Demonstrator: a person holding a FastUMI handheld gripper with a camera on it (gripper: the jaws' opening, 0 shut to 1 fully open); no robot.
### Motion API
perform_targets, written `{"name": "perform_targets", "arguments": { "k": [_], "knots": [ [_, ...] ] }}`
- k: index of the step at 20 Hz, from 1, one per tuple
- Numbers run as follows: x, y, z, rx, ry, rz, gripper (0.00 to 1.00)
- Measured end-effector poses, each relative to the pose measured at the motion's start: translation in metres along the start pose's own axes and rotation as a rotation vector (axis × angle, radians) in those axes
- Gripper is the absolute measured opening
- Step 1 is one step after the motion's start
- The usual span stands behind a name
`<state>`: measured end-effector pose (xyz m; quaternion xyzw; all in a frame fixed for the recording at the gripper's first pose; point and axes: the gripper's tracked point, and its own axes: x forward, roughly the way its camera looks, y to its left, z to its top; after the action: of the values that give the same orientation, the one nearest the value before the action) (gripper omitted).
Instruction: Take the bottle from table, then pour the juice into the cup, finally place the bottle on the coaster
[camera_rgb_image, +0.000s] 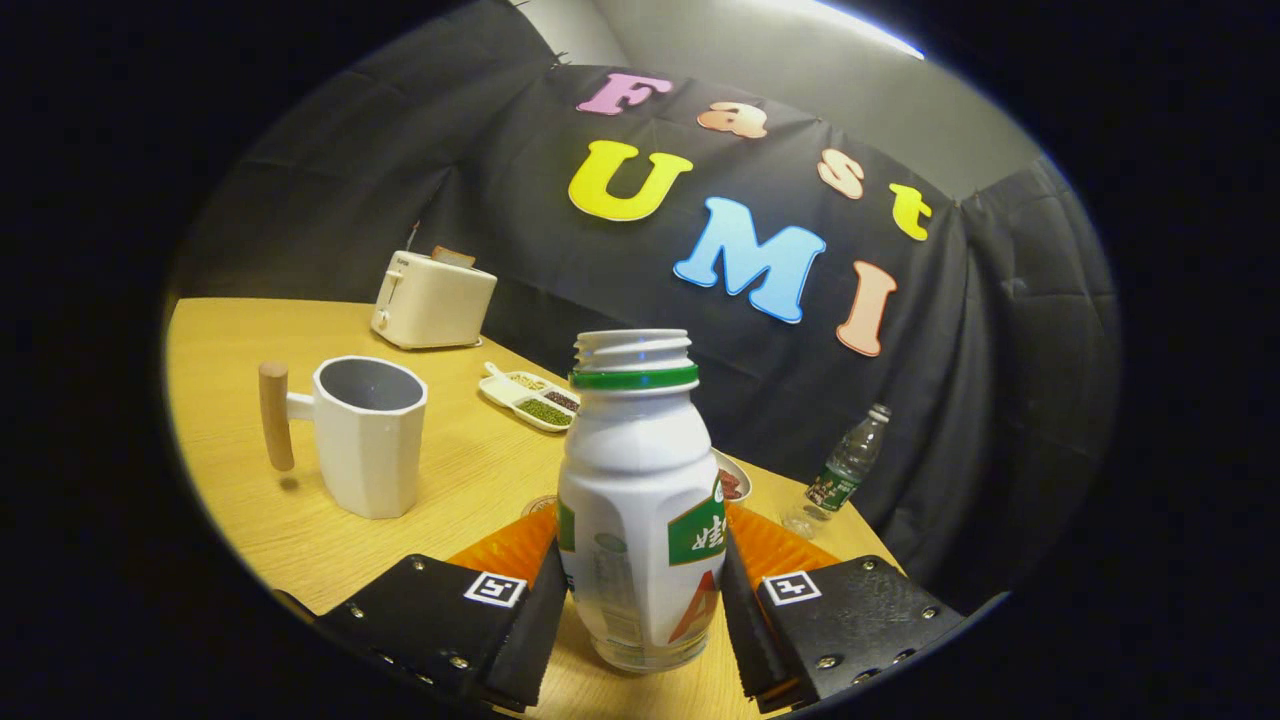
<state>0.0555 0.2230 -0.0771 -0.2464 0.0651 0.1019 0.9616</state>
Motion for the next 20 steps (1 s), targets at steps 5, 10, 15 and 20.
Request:
{"name": "perform_targets", "arguments": {
  "k": [5, 10, 15, 20],
  "knots": [
    [0.007, 0.012, 0.012, -0.126, -0.005, 0.024, 0.71],
    [0.014, 0.022, 0.019, -0.248, -0.006, 0.028, 0.71],
    [0.022, 0.037, 0.023, -0.343, -0.001, 0.054, 0.72],
    [0.026, 0.041, 0.037, -0.458, -0.015, 0.042, 0.71]
  ]
}}
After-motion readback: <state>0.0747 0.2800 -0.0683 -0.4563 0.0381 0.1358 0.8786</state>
